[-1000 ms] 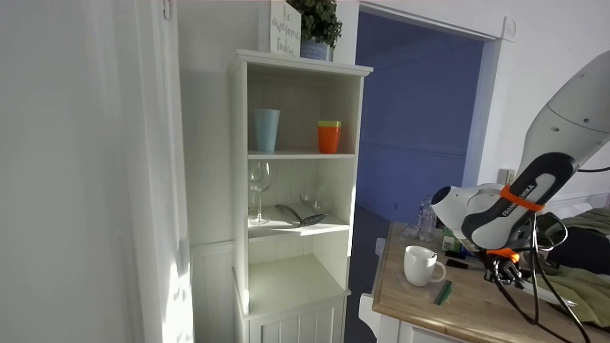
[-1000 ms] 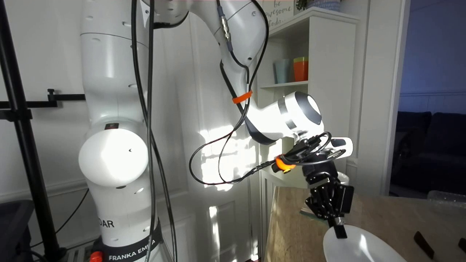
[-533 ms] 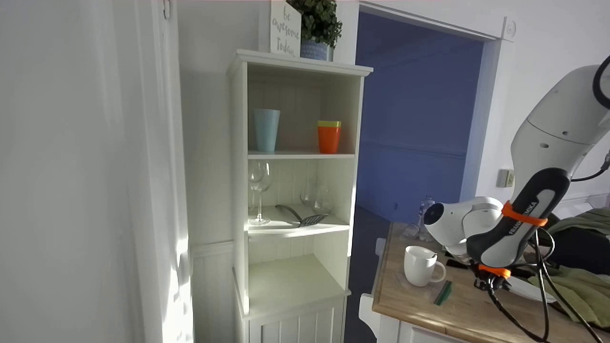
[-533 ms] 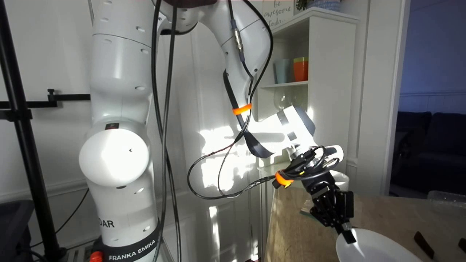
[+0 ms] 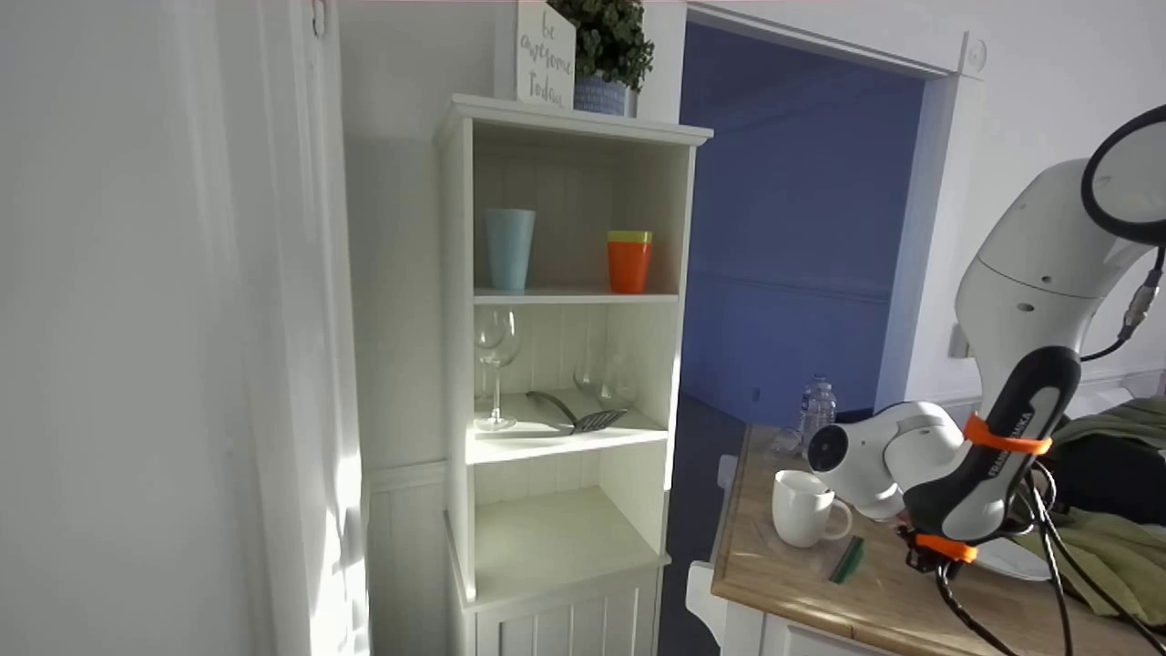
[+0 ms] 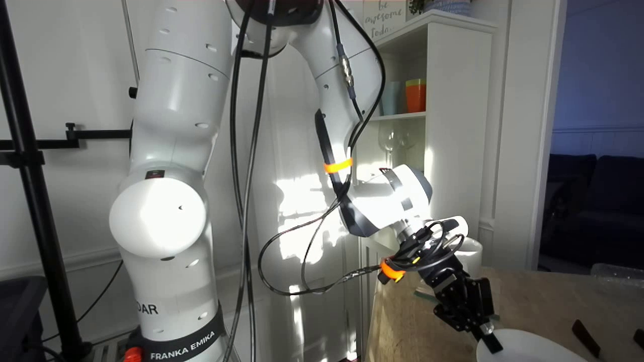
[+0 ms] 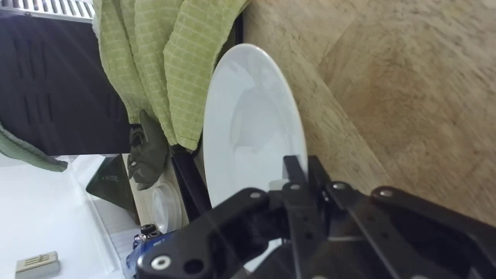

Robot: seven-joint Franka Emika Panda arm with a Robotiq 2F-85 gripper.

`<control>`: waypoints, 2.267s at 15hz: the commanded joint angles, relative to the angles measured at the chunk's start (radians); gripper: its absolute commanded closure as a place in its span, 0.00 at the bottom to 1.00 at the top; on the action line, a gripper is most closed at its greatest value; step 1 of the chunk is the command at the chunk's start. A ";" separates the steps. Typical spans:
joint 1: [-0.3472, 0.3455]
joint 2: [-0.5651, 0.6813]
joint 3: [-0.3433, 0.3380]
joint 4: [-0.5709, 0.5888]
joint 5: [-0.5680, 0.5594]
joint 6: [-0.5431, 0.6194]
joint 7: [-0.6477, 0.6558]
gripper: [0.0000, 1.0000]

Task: Move the plate forward

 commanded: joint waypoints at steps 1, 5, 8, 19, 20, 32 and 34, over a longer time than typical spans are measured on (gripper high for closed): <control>-0.012 0.027 0.015 0.014 -0.075 -0.006 0.064 0.98; -0.021 0.047 0.024 0.018 -0.083 0.008 0.049 0.98; -0.023 0.053 0.027 0.019 -0.090 0.013 0.045 0.98; -0.027 0.040 0.031 0.017 -0.122 0.016 0.053 0.31; -0.030 0.030 0.032 0.014 -0.117 0.026 0.041 0.28; -0.097 -0.283 0.027 -0.081 0.380 0.108 -0.698 0.00; -0.104 -0.358 0.016 -0.075 0.495 0.144 -0.841 0.00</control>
